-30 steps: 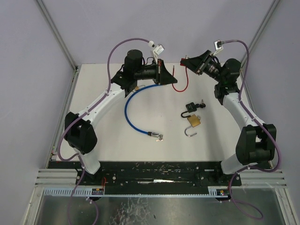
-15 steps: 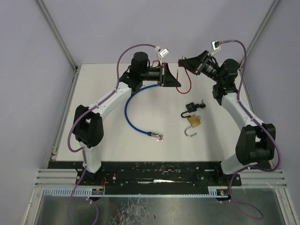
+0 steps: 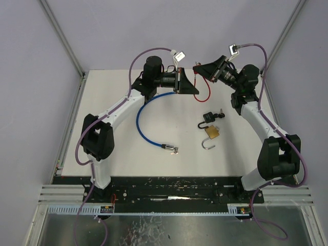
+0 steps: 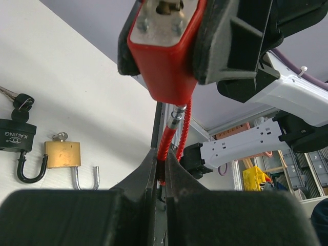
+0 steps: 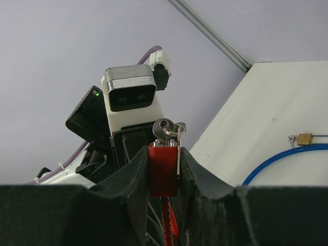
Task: Lock with the key
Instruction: Lock the lock.
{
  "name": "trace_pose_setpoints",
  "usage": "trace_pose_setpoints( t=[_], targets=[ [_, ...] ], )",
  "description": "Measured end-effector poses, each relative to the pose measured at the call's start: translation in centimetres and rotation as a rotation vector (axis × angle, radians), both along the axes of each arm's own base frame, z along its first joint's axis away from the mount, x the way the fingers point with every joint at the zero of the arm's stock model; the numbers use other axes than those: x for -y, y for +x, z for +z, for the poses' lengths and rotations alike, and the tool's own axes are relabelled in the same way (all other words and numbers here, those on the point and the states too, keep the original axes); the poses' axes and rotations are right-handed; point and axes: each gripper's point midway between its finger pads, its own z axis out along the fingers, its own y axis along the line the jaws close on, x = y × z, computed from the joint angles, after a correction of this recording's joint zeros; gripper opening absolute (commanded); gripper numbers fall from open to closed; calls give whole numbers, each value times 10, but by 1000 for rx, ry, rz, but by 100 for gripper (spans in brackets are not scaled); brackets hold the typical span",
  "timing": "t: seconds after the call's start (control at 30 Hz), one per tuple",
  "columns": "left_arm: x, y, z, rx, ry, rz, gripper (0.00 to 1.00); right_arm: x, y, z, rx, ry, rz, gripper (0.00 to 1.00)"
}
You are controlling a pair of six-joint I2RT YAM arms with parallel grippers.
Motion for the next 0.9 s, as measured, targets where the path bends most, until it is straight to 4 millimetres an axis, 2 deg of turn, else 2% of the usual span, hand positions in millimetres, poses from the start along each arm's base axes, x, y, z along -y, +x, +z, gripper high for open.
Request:
trace_pose_setpoints(
  t=[0.57, 0.9],
  targets=[
    [1, -4, 11, -22, -36, -23, 0, -7, -3, 2, 13, 4, 11, 0],
    [0, -4, 1, -53, -35, -19, 0, -7, -3, 2, 13, 4, 11, 0]
  ],
)
